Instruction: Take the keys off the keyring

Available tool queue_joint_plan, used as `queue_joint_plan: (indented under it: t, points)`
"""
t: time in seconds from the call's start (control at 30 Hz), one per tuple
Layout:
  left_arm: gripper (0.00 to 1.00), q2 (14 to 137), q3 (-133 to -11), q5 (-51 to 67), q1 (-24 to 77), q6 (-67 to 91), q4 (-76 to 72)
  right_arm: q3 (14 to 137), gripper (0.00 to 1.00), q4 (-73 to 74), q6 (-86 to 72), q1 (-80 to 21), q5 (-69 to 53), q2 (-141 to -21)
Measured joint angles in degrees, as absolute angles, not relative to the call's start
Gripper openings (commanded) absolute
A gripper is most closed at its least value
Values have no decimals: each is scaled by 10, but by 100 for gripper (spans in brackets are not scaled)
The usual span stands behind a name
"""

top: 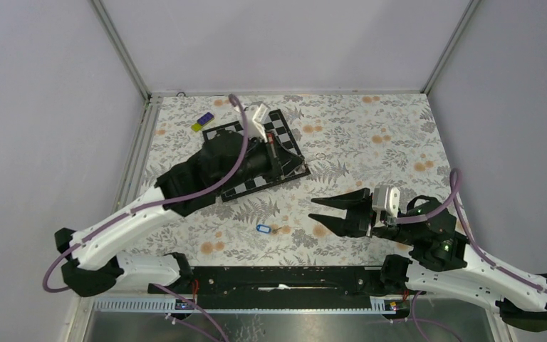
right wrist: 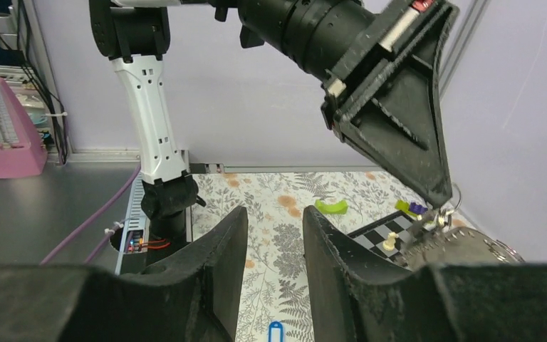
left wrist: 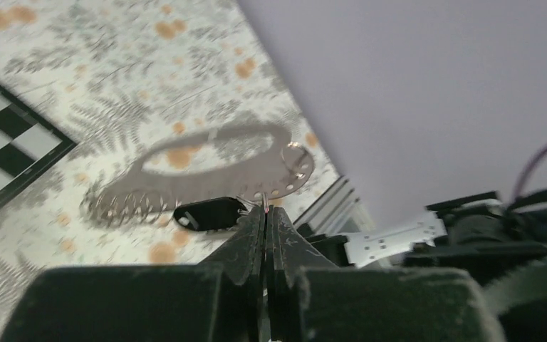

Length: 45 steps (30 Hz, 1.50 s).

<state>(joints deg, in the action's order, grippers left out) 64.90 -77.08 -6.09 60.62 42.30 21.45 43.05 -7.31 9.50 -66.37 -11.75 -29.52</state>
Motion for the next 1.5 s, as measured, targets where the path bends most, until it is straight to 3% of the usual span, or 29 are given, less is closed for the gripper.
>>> queue_joint_plan:
  t: [0.17,0.4,0.6,0.8,1.03,1.27,1.5]
  points:
    - [0,715,-813,-50,581,439,349,428,40,-72,89,-664,-91,-290]
    - [0,729,-684,73,496,474,388,428,39,-59,76,-664,-50,-252]
    - [0,728,-570,224,473,532,281,429,39,-39,70,-664,-25,-226]
    - [0,728,-545,305,473,569,172,429,39,-16,70,-664,2,-213]
    - [0,728,-496,319,473,631,-9,429,38,-15,70,-664,16,-208]
    - [0,799,-451,306,473,805,-273,429,37,-14,71,-664,36,-199]
    - [0,848,-474,279,473,868,-275,429,33,15,71,-664,55,-190]
